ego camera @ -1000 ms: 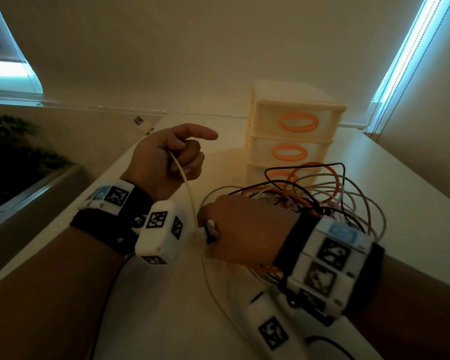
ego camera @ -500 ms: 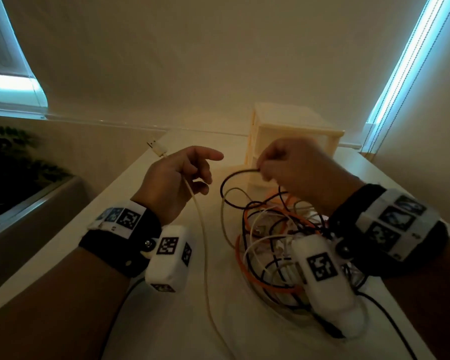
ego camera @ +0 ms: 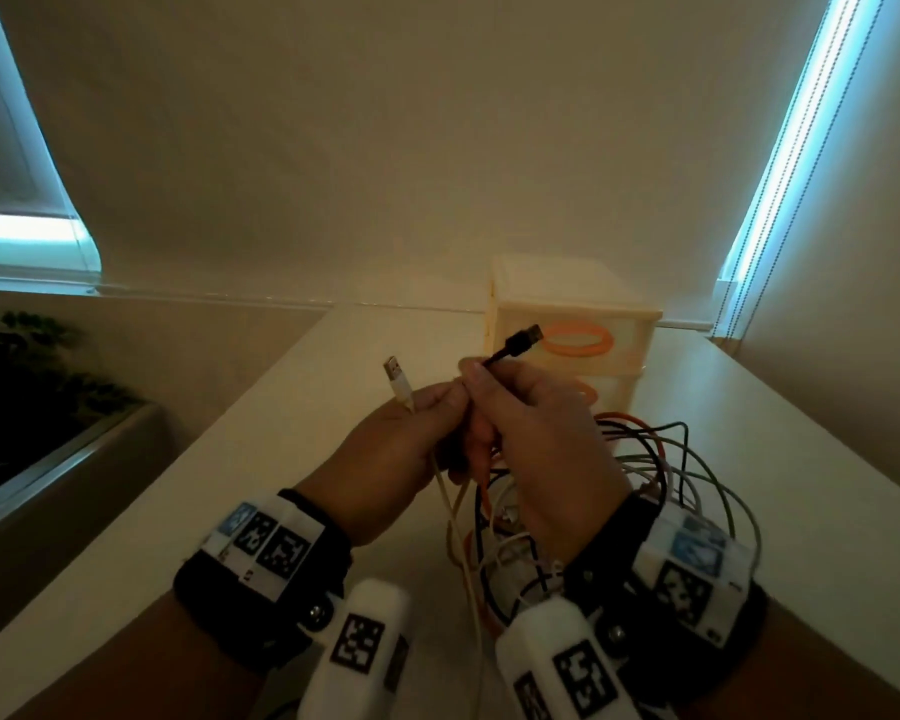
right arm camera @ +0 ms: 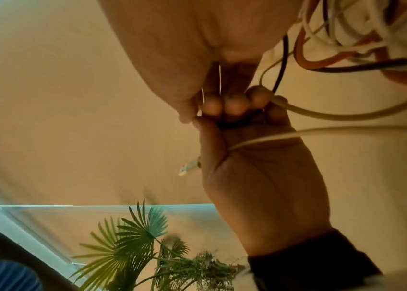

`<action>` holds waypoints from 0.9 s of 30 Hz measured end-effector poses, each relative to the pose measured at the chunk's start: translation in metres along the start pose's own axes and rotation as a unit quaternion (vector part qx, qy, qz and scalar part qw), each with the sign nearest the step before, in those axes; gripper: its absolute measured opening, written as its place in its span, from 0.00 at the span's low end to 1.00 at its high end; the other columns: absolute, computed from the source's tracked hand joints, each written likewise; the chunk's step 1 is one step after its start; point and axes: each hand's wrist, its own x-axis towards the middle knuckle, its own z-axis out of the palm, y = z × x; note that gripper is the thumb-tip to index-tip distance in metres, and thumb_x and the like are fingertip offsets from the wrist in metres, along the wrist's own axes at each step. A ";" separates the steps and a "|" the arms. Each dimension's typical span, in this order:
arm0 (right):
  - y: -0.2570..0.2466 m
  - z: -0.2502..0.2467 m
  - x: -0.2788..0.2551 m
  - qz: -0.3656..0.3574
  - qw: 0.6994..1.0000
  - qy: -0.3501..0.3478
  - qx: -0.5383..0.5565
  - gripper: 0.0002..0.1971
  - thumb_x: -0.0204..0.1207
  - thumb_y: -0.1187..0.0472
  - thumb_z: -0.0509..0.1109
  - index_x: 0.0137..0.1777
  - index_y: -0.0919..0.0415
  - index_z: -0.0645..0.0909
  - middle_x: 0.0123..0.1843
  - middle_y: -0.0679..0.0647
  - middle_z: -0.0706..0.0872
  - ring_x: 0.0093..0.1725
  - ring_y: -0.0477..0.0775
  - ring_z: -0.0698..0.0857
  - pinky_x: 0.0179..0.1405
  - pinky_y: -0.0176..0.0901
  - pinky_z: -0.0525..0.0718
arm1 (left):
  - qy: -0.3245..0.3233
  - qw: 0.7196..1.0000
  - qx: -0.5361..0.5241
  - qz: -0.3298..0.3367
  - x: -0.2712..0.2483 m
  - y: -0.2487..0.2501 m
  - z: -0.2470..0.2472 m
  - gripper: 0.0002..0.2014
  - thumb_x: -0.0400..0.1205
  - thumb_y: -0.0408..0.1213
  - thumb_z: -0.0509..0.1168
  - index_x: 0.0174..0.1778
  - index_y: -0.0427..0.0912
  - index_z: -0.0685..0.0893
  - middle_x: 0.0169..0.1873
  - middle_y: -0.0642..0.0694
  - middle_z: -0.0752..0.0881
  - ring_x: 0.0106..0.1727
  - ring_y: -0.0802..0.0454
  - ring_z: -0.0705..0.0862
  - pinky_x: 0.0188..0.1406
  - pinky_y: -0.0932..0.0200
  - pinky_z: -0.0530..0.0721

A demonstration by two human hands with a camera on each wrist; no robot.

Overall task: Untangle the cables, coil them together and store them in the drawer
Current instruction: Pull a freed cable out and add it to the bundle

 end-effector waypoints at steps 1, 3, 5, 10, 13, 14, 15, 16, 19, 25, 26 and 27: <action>0.003 0.001 -0.002 0.012 1.000 0.003 0.008 0.11 0.86 0.56 0.67 0.54 0.63 0.87 0.33 0.60 0.87 0.29 0.63 0.82 0.36 0.57 0.85 | 0.004 1.000 -0.011 -0.005 0.000 -0.001 0.001 0.25 0.89 0.49 0.57 0.52 0.27 0.83 0.38 0.36 0.85 0.39 0.42 0.78 0.42 0.48 0.76; 0.002 0.000 -0.001 0.008 0.999 0.004 0.053 0.13 0.88 0.57 0.64 0.55 0.65 0.87 0.40 0.59 0.91 0.36 0.59 0.87 0.37 0.52 0.86 | 0.033 0.999 -0.014 -0.011 0.001 -0.002 -0.001 0.24 0.87 0.50 0.58 0.60 0.32 0.87 0.46 0.37 0.89 0.45 0.40 0.82 0.44 0.47 0.77; -0.005 -0.010 0.003 -0.003 0.990 0.026 0.135 0.14 0.89 0.58 0.60 0.54 0.67 0.84 0.41 0.59 0.91 0.41 0.55 0.89 0.45 0.51 0.88 | 0.062 0.998 -0.013 0.004 0.003 -0.002 -0.006 0.24 0.86 0.50 0.55 0.61 0.35 0.88 0.54 0.35 0.89 0.52 0.39 0.84 0.48 0.45 0.78; -0.011 -0.035 -0.001 0.000 0.997 0.014 0.071 0.13 0.89 0.56 0.59 0.56 0.57 0.86 0.32 0.53 0.78 0.29 0.51 0.76 0.28 0.43 0.81 | 0.089 0.995 -0.029 0.021 0.005 -0.001 -0.011 0.27 0.87 0.51 0.50 0.65 0.39 0.88 0.63 0.41 0.88 0.67 0.41 0.84 0.61 0.41 0.82; -0.003 -0.027 -0.010 -0.043 0.993 0.003 -0.110 0.12 0.87 0.56 0.63 0.54 0.52 0.90 0.29 0.49 0.79 0.26 0.45 0.75 0.24 0.35 0.74 | 0.022 0.999 -0.035 0.016 0.003 -0.004 0.000 0.27 0.90 0.49 0.48 0.70 0.34 0.84 0.67 0.41 0.86 0.69 0.43 0.83 0.67 0.41 0.81; -0.001 -0.024 -0.011 -0.067 0.986 0.004 -0.152 0.12 0.87 0.56 0.65 0.53 0.52 0.91 0.28 0.48 0.81 0.26 0.42 0.78 0.26 0.31 0.76 | 0.004 0.999 -0.030 0.012 0.003 -0.004 0.005 0.27 0.92 0.48 0.48 0.70 0.34 0.84 0.65 0.42 0.87 0.66 0.46 0.84 0.65 0.45 0.81; -0.001 -0.022 -0.011 -0.089 0.979 0.007 -0.184 0.11 0.86 0.56 0.66 0.51 0.53 0.91 0.28 0.47 0.84 0.28 0.41 0.82 0.29 0.29 0.79 | -0.009 1.000 -0.022 0.008 0.002 -0.004 0.008 0.26 0.93 0.47 0.47 0.70 0.35 0.84 0.62 0.43 0.87 0.61 0.48 0.84 0.64 0.49 0.80; -0.001 -0.021 -0.011 -0.103 0.973 0.008 -0.205 0.11 0.85 0.56 0.66 0.50 0.54 0.91 0.29 0.46 0.86 0.30 0.40 0.85 0.32 0.28 0.81 | -0.018 1.000 -0.020 0.007 0.002 -0.005 0.010 0.25 0.94 0.47 0.47 0.70 0.35 0.83 0.58 0.42 0.86 0.58 0.48 0.83 0.63 0.50 0.80; -0.004 -0.022 -0.012 -0.079 0.972 -0.029 -0.221 0.13 0.86 0.55 0.66 0.44 0.56 0.90 0.29 0.48 0.89 0.26 0.40 0.84 0.29 0.29 0.80 | -0.030 0.998 -0.055 -0.017 0.000 0.000 0.013 0.26 0.92 0.48 0.49 0.74 0.34 0.80 0.49 0.48 0.89 0.53 0.44 0.83 0.60 0.52 0.81; -0.002 -0.025 -0.012 -0.063 0.958 -0.056 -0.275 0.20 0.85 0.50 0.67 0.32 0.51 0.87 0.30 0.47 0.90 0.28 0.47 0.86 0.29 0.34 0.83 | -0.044 0.997 -0.058 -0.018 -0.003 0.006 0.012 0.23 0.92 0.44 0.50 0.71 0.33 0.82 0.44 0.46 0.89 0.40 0.46 0.80 0.53 0.50 0.82; -0.001 -0.025 -0.013 -0.059 0.957 -0.060 -0.276 0.20 0.86 0.50 0.66 0.32 0.50 0.87 0.29 0.47 0.89 0.28 0.45 0.86 0.30 0.33 0.83 | -0.027 0.997 -0.074 -0.018 -0.001 0.005 0.012 0.23 0.92 0.43 0.51 0.69 0.30 0.83 0.48 0.42 0.90 0.41 0.42 0.81 0.54 0.47 0.82; 0.000 -0.025 -0.014 -0.053 0.957 -0.072 -0.276 0.19 0.86 0.51 0.65 0.34 0.50 0.87 0.27 0.47 0.88 0.27 0.43 0.85 0.30 0.31 0.81 | 0.000 0.995 -0.097 -0.023 0.001 0.005 0.012 0.23 0.93 0.43 0.50 0.64 0.28 0.84 0.52 0.38 0.90 0.46 0.38 0.83 0.58 0.43 0.81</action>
